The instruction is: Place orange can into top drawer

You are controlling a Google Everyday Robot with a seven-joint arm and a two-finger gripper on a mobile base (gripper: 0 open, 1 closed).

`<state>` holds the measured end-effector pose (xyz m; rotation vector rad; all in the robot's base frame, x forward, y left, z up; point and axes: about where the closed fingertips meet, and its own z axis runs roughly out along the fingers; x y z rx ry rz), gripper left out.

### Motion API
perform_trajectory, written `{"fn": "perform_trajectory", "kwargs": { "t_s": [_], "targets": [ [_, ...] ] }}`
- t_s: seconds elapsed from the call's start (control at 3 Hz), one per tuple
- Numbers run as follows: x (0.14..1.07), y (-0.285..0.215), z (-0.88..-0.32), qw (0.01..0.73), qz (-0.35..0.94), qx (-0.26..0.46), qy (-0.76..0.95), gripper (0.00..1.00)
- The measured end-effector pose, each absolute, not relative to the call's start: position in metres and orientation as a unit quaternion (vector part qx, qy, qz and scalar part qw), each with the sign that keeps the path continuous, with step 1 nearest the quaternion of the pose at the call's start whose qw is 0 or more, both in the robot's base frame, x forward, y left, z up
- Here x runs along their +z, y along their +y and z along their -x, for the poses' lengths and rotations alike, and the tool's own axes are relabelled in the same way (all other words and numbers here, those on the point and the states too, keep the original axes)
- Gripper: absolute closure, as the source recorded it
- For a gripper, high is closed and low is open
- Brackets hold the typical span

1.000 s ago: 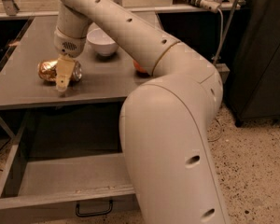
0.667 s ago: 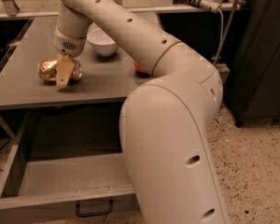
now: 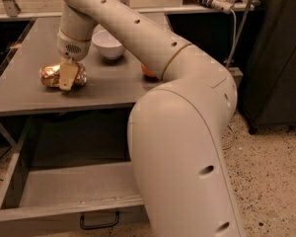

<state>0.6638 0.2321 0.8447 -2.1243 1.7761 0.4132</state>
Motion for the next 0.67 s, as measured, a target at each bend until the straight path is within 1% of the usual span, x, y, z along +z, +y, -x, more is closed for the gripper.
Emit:
{"fn": "perform_trajectory", "kwargs": {
  "t_s": [0.33, 0.67],
  "targets": [
    [0.850, 0.225, -0.653, 0.180, 0.744, 0.135, 0.630, 1.00],
    [0.872, 0.202, -0.630, 0.217, 0.715, 0.123, 0.653, 1.00]
  ]
}}
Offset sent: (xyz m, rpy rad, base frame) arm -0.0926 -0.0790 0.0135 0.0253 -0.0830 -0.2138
